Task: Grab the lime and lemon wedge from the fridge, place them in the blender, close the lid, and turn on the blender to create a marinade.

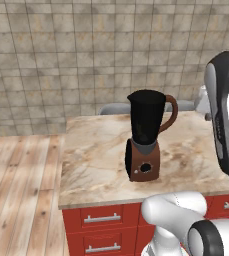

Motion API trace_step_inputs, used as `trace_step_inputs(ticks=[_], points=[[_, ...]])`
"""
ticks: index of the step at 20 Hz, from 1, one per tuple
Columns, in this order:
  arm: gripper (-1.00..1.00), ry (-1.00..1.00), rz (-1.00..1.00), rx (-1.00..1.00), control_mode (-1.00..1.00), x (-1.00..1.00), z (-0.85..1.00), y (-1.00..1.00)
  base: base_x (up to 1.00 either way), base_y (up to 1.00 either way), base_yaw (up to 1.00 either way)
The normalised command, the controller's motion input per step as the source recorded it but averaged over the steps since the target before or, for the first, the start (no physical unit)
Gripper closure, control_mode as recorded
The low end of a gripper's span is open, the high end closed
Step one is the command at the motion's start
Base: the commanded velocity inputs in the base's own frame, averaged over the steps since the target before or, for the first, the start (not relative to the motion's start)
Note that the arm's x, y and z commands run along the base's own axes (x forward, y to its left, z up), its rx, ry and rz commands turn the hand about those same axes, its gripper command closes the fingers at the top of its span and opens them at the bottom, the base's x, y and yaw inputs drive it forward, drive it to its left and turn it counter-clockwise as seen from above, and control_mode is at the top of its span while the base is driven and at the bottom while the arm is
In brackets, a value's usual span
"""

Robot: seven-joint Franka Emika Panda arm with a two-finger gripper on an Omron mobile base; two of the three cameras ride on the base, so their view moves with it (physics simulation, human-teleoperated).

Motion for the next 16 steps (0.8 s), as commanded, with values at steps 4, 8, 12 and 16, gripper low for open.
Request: trace_step_inputs(ticks=[4, 8, 12, 16], points=[[-1.0, 0.0, -0.26, 0.0, -1.0, -0.33, -0.02, -0.63, 0.0, 0.0, 0.0], [-1.0, 0.02, -0.2, 0.0, -1.0, -0.12, 0.0, -0.39, 0.0, 0.0, 0.0], [-1.0, 0.07, -0.15, 0.0, -1.0, 0.0, -0.03, -0.41, 0.0, 0.0, 0.0], [-1.0, 0.12, -0.15, 0.01, -1.0, 0.0, -0.01, -0.42, 0.0, 0.0, 0.0]])
